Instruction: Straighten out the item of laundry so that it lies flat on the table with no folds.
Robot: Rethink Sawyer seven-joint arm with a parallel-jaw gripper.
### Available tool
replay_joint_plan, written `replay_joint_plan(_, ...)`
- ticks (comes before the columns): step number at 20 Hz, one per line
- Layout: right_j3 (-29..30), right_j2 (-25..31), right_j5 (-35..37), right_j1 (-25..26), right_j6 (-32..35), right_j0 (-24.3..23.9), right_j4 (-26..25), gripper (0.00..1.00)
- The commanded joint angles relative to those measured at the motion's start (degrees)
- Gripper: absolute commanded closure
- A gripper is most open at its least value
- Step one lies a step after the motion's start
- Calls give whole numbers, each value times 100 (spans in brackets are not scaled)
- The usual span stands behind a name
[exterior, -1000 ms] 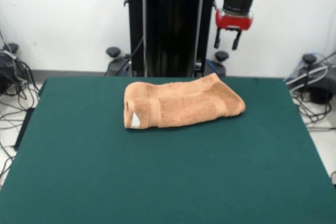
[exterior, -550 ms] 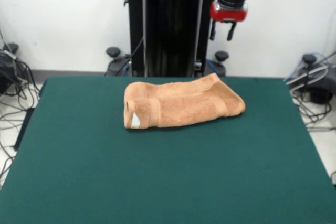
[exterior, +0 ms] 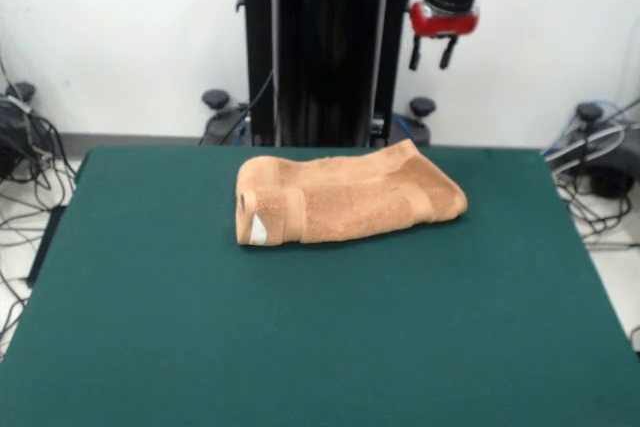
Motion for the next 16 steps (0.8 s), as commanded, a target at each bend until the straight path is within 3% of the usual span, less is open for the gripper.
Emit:
replay_joint_plan(1, -859, 439, 262, 413, 213, -104, -100, 0)
replay_joint_plan(5, -1079, 165, -152, 911, 168, -29, -224, 0)
replay_joint_plan(10, -1156, 173, 204, 786, 45, -143, -434, 0)
replay_joint_plan(16, -1467, 18, -8, 1161, 104, -70, -495, 0)
